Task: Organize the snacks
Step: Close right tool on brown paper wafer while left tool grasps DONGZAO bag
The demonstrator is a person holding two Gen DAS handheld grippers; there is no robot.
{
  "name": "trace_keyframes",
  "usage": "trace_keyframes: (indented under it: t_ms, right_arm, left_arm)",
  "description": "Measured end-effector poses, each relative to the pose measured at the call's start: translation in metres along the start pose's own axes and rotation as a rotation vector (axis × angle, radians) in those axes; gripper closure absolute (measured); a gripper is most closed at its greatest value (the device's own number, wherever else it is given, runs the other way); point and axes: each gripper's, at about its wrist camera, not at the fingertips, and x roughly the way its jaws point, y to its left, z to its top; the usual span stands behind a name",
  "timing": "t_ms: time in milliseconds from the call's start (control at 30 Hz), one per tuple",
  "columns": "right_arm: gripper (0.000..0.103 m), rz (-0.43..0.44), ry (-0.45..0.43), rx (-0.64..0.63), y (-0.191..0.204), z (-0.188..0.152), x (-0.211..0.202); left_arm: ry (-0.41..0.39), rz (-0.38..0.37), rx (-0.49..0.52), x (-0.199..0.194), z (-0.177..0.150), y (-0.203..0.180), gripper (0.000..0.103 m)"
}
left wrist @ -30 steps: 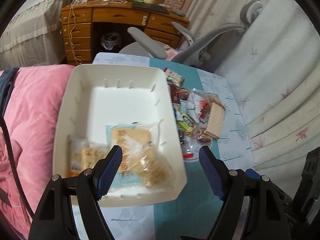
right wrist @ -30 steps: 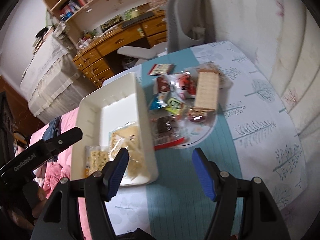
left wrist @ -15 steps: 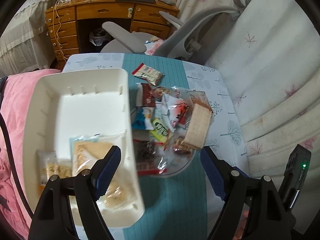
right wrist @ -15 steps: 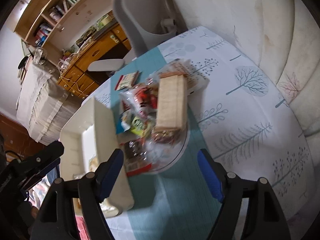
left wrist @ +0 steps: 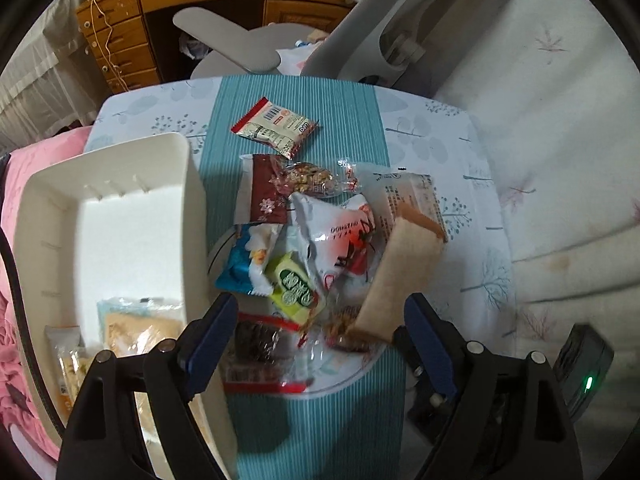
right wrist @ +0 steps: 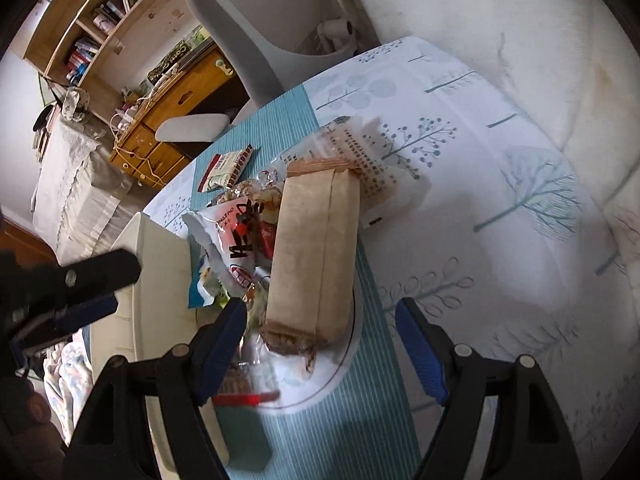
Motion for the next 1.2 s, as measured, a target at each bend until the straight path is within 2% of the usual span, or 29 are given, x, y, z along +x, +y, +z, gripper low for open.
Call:
trace_keyframes:
  t_ms: [67, 133, 433, 800, 867, 967, 1100, 1200]
  right_arm:
    - [0.026, -0.003, 0.001, -0.020, 0.002, 0.001, 0.009]
    - [0.026, -0.004, 0.000, -0.037, 0.002, 0.002, 0.017]
    - [0.026, 0.003, 0.022, -0.073, 0.001, 0.005, 0.045]
    - [0.026, 0.032, 0.012, -0.097, 0.003, 0.010, 0.059]
    - [0.026, 0.035, 0.016, -0.102, 0.002, 0.013, 0.061]
    - [0.027, 0.041, 0.011, -0.100, 0.001, 0.015, 0.060]
    - [0.031, 0.046, 0.011, -0.113, 0.000, 0.017, 0.059]
    - [0.039, 0.050, 0.010, -0.117, -0.001, 0.019, 0.057]
  left_arm:
    - [0.035, 0.006, -0.019, 0.013, 0.008, -0.003, 0.019]
    - [0.062, -0.019, -0.041, 0.025, 0.019, -0.007, 0.019]
    - [0.117, 0.093, 0.008, 0.073, 0.040, -0.025, 0.019]
    - [0.154, 0.092, -0.048, 0.109, 0.050, -0.018, 0.019]
    - [0.167, 0.085, -0.059, 0.113, 0.051, -0.018, 0.022]
    - [0.176, 0.077, -0.065, 0.117, 0.050, -0.020, 0.037]
    - [0.170, 0.078, -0.068, 0.116, 0.049, -0.021, 0.041]
    - [0.170, 0.080, -0.072, 0.115, 0.047, -0.020, 0.042]
